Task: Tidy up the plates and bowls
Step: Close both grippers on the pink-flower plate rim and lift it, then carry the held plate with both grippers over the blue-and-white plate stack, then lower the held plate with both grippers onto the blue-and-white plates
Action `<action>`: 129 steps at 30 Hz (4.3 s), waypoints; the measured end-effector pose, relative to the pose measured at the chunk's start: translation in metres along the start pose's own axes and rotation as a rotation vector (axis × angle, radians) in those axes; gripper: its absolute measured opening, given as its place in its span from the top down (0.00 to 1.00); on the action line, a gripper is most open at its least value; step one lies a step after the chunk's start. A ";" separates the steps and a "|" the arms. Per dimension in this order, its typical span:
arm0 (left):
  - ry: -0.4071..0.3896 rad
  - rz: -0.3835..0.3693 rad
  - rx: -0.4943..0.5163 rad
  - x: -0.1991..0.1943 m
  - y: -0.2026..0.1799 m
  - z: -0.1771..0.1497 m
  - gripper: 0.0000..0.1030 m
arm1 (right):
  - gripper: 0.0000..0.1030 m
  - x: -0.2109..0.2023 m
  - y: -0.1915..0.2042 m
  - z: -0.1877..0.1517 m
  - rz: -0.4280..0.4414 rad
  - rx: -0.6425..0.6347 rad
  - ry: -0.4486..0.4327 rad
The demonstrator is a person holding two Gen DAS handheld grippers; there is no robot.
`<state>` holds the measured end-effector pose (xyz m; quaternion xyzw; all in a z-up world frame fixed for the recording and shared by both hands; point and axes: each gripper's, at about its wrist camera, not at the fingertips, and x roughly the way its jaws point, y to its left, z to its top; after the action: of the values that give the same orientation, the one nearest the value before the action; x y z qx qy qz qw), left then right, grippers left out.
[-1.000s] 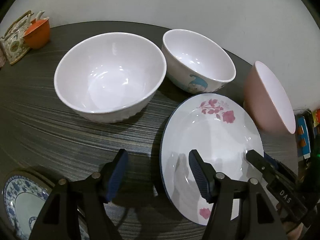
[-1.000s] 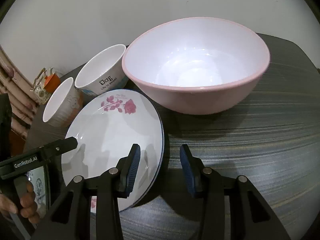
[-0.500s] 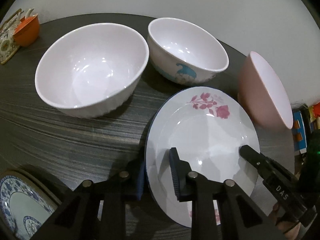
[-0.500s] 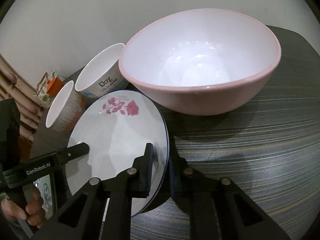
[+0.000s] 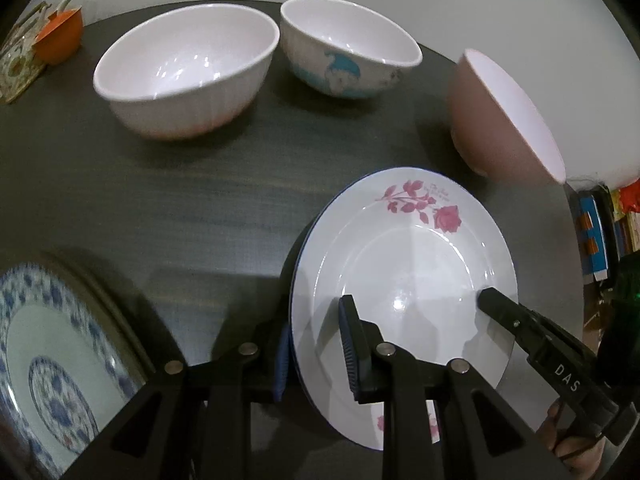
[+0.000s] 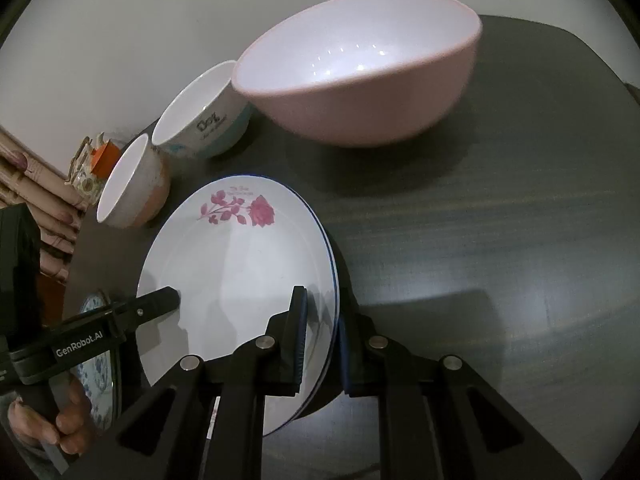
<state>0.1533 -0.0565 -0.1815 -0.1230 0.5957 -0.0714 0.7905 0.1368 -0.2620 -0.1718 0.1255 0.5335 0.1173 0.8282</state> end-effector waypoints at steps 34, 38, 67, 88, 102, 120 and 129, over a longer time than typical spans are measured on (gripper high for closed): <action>0.108 -0.044 -0.066 -0.011 0.032 -0.049 0.78 | 0.84 -0.030 -0.002 -0.089 0.116 0.045 0.114; 0.113 -0.046 -0.080 -0.013 0.020 -0.062 0.78 | 0.84 -0.030 -0.003 -0.089 0.129 0.050 0.124; 0.043 -0.009 -0.050 -0.027 0.015 -0.070 0.78 | 0.88 -0.036 0.009 -0.091 0.108 -0.009 0.084; -0.022 -0.024 -0.060 -0.077 0.055 -0.072 0.78 | 0.88 -0.054 0.027 -0.091 0.118 -0.027 0.031; -0.119 -0.027 -0.150 -0.132 0.122 -0.082 0.78 | 0.88 -0.056 0.086 -0.066 0.132 -0.114 0.020; -0.174 0.039 -0.363 -0.167 0.240 -0.113 0.78 | 0.87 0.003 0.206 -0.070 0.163 -0.276 0.122; -0.162 0.038 -0.416 -0.159 0.257 -0.117 0.78 | 0.86 0.019 0.223 -0.077 0.141 -0.294 0.147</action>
<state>-0.0120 0.2182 -0.1370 -0.2775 0.5342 0.0778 0.7947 0.0611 -0.0392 -0.1444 0.0313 0.5597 0.2605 0.7861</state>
